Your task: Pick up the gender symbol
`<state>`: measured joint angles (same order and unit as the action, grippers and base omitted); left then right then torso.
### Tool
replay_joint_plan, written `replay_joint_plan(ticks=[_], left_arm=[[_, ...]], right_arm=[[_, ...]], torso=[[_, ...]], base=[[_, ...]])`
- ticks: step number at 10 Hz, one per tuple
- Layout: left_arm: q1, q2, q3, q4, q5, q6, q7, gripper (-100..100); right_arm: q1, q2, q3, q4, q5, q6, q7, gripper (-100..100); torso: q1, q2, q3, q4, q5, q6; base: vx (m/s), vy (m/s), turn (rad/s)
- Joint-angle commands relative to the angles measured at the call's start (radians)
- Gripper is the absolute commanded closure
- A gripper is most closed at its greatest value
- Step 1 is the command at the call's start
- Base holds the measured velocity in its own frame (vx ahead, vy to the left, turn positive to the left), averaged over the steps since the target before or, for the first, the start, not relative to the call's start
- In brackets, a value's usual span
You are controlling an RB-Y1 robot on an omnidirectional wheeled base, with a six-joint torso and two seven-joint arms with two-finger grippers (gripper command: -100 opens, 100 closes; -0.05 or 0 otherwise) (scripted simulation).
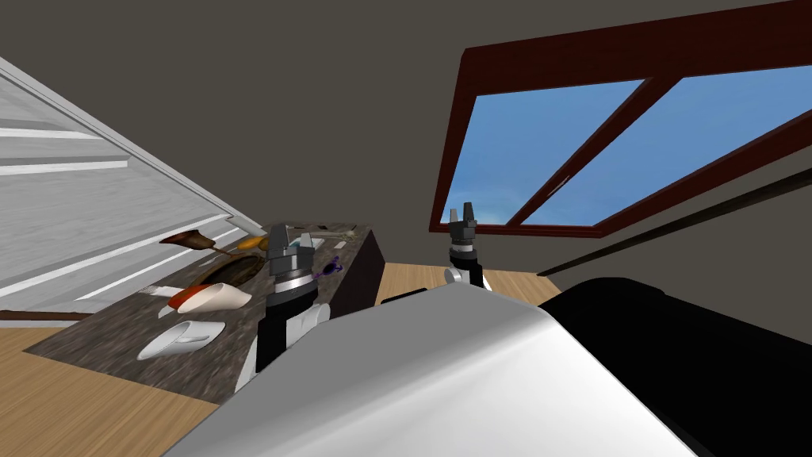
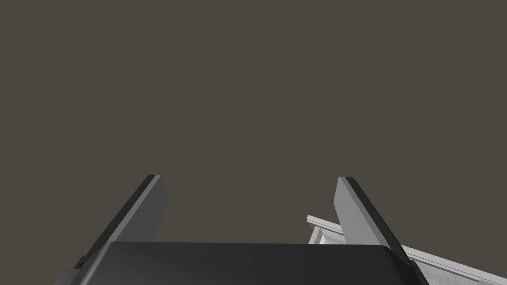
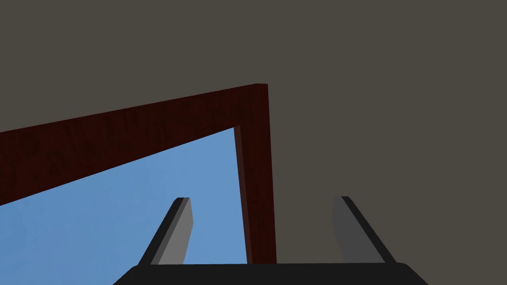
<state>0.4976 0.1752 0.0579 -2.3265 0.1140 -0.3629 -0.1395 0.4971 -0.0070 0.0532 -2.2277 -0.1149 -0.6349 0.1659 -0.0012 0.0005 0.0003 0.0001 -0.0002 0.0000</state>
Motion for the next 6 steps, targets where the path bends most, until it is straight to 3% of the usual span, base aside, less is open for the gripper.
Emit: replay_joint_plan(ticks=[1,6], left_arm=[[-0.001,0.008,0.006,-0.007,0.011,0.041,0.004,-100],[-0.005,0.052,0.053,-0.048,0.092,0.186,0.033,-100]], right_arm=[[0.000,0.000,0.000,0.000,0.000,0.000,0.000,0],[0.000,0.000,0.000,0.000,0.000,0.000,0.000,0]], torso=[[0.000,0.000,0.000,0.000,0.000,0.000],[0.000,0.000,0.000,0.000,0.000,0.000]], base=[[-0.008,-0.018,-0.011],[-0.007,-0.019,-0.021]])
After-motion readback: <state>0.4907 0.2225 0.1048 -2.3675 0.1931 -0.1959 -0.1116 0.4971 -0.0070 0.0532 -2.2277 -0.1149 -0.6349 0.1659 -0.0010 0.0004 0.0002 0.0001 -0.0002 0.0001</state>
